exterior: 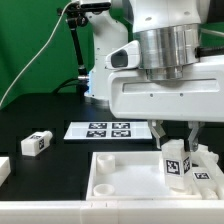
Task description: Assemble one leg
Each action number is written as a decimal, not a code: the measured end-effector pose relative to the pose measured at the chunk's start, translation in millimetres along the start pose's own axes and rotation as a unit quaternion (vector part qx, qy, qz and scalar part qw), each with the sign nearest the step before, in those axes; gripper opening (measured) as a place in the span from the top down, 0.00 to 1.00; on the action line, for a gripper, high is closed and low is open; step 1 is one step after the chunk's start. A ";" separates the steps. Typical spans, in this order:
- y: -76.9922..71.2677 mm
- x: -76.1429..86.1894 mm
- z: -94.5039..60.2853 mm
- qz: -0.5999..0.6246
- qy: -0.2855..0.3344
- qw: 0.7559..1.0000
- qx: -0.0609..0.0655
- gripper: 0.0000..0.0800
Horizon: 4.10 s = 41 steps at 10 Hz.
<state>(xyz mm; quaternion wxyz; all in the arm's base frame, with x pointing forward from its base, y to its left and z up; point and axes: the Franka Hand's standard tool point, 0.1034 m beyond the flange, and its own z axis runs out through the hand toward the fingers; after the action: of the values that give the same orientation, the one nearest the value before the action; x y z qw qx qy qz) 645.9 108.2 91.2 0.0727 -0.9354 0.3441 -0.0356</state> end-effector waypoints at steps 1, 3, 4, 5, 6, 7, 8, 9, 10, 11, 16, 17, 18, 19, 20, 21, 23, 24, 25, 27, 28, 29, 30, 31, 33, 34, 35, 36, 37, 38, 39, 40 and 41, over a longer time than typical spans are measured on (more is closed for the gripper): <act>-1.7 -2.5 0.8 0.070 0.000 0.998 -0.001 0.65; -2.8 -3.7 1.2 0.107 0.001 0.994 -0.002 0.65; -2.8 -3.9 1.4 0.091 0.001 0.996 -0.002 0.60; -2.8 -3.9 1.4 0.076 0.001 0.997 -0.002 0.37; -4.1 -6.1 2.1 0.061 0.002 0.998 -0.005 0.37; -7.2 -10.9 3.8 0.041 0.003 0.999 -0.008 0.23; -6.4 -9.8 3.6 -0.010 0.003 1.000 -0.008 0.20; -5.4 -8.6 3.5 -0.033 0.003 0.999 -0.008 0.20; -5.4 -8.6 3.5 -0.073 0.002 0.997 -0.008 0.19; -4.8 -7.9 3.4 -0.120 0.003 0.993 -0.010 0.19; -5.3 -3.8 6.1 -0.402 0.014 0.915 -0.020 0.19; -5.0 -2.0 5.1 -0.434 0.014 0.901 -0.020 0.19; -4.9 -0.4 4.2 -0.463 0.014 0.886 -0.020 0.19; -4.8 0.0 3.9 -0.485 0.014 0.874 -0.021 0.19; -3.8 1.1 3.9 -0.516 0.013 0.856 -0.022 0.19; -1.0 4.2 3.8 -0.547 0.012 0.837 -0.023 0.33; -0.5 4.8 3.9 -0.541 0.013 0.840 -0.022 0.50; -0.5 4.9 3.8 -0.541 0.013 0.841 -0.022 0.64; -0.6 4.9 3.8 -0.533 0.013 0.846 -0.022 0.64; -0.6 5.0 3.8 -0.526 0.014 0.850 -0.022 0.64; -0.5 5.0 3.8 -0.509 0.014 0.861 -0.021 0.64; -1.3 5.0 4.1 -0.443 0.019 0.896 -0.018 0.64; -1.6 5.8 4.2 -0.384 0.025 0.923 -0.015 0.64; -1.4 5.9 4.2 -0.320 0.025 0.947 -0.013 0.64; -0.8 6.0 4.2 -0.185 0.024 0.982 -0.007 0.64; -1.8 4.0 4.7 -0.109 0.025 0.994 -0.005 0.64; -3.1 1.3 5.2 -0.054 0.026 0.998 -0.007 0.64; -3.9 -1.2 5.6 -0.014 0.025 1.000 -0.009 0.64; -4.4 -2.0 5.9 0.034 0.027 0.999 -0.010 0.64; -4.8 -2.7 5.7 0.059 0.027 0.998 -0.012 0.64; -4.7 -3.2 5.7 0.076 0.025 0.997 -0.013 0.64; -4.4 -2.8 5.7 0.092 0.023 0.995 -0.011 0.64; -4.6 -3.1 5.8 0.079 0.023 0.997 -0.011 0.64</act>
Offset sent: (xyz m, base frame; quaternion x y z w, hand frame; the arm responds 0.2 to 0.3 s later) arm 0.0000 0.0000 0.0000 0.0000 0.0000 0.0000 1.0000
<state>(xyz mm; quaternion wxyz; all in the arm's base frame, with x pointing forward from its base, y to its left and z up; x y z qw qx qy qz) 647.1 114.3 86.2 0.0567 -0.9049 0.4193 -0.0474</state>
